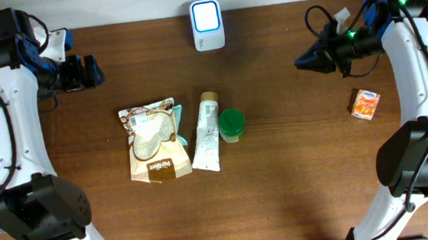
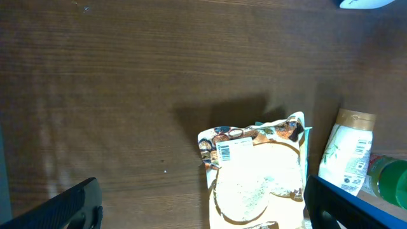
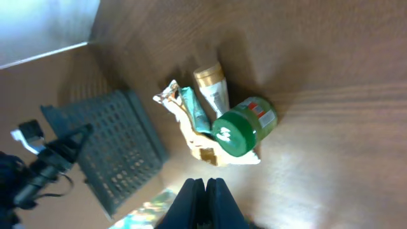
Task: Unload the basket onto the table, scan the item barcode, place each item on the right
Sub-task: 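Raise right gripper and move it toward the green-lidded jar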
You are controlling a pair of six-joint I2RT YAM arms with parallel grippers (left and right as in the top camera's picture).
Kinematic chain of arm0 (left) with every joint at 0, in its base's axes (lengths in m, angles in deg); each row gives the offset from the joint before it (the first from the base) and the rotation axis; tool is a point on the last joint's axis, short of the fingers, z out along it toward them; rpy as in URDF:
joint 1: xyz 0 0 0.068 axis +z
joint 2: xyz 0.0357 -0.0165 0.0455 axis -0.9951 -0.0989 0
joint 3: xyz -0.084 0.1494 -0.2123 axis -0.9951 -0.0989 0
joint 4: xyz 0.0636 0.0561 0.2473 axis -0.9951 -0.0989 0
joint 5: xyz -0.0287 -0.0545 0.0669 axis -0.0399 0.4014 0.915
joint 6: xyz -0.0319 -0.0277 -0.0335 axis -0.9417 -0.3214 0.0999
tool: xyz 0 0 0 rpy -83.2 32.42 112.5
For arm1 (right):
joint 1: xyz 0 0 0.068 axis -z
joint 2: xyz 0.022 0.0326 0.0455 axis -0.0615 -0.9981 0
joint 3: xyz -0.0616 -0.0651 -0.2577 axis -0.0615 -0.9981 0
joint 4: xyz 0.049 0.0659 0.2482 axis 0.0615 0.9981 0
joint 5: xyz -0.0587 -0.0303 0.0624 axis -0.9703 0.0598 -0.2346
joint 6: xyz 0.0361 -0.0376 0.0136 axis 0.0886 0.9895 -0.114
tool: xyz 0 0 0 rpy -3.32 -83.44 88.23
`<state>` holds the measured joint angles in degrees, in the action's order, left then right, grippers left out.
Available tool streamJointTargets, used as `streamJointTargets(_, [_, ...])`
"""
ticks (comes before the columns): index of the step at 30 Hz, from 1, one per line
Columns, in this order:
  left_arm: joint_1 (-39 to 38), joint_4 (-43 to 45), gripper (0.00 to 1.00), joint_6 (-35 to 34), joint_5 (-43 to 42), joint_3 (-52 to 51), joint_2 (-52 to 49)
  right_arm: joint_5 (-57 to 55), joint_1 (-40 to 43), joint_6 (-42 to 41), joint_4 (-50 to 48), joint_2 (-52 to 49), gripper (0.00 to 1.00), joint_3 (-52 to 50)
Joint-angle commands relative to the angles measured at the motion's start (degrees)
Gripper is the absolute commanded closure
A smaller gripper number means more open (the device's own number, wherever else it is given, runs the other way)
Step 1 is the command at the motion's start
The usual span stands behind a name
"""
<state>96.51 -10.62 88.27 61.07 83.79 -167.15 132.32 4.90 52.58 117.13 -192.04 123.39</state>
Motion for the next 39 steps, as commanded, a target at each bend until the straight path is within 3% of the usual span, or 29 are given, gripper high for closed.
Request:
streamJointTargets(1, [0.0,-0.1,0.01,0.9,-0.5,0.3,1.3,1.5,-0.3,-3.0,0.2,0.3,0.96,0.5])
streamJointTargets(4, [0.0,-0.1,0.01,0.9,-0.5,0.3,1.3,1.2,-0.3,-2.6,0.2,0.3,0.96,0.5])
streamJointTargets(7, [0.0,-0.1,0.01,0.9,-0.5,0.3,1.3,1.3,-0.3,3.3,-0.3,0.3,0.96,0.5])
streamJointTargets(10, [0.0,-0.1,0.01,0.9,-0.5,0.3,1.3,1.3,-0.3,13.1,-0.6,0.3,0.82,0.5])
streamJointTargets(12, [0.0,-0.1,0.01,0.9,-0.5,0.3,1.3,1.3,-0.3,15.4,-0.4,0.3,0.60,0.5])
streamJointTargets(13, [0.0,-0.1,0.01,0.9,-0.5,0.3,1.3,1.3,-0.3,15.8,-0.5,0.3,0.59,0.5])
streamJointTargets(14, [0.0,-0.1,0.01,0.9,-0.5,0.3,1.3,1.3,-0.4,15.8,-0.5,0.3,0.62,0.5])
streamJointTargets(15, [0.0,-0.1,0.01,0.9,-0.5,0.3,1.3,1.3,-0.5,15.8,-0.5,0.3,0.85,0.5])
streamJointTargets(16, [0.0,-0.1,0.01,0.9,-0.5,0.3,1.3,1.3,-0.6,15.8,-0.5,0.3,0.96,0.5])
streamJointTargets(25, [0.0,-0.1,0.01,0.9,-0.5,0.3,1.3,1.3,-0.6,15.8,-0.5,0.3,0.96,0.5])
streamJointTargets(30, [0.0,-0.1,0.01,0.9,-0.5,0.3,1.3,-2.0,-3.1,23.4,0.9,1.5,0.96,0.6])
streamJointTargets(32, [0.0,-0.1,0.01,0.9,-0.5,0.3,1.3,-8.9,-5.7,23.3,1.0,3.4,0.89,0.8])
streamJointTargets(36, [0.0,-0.1,0.01,0.9,-0.5,0.3,1.3,-21.8,-12.5,23.3,1.0,7.9,0.51,1.6])
streamJointTargets(39, [0.0,-0.1,0.01,0.9,-0.5,0.3,1.3,-30.8,-19.0,25.0,1.1,10.1,0.34,1.6])
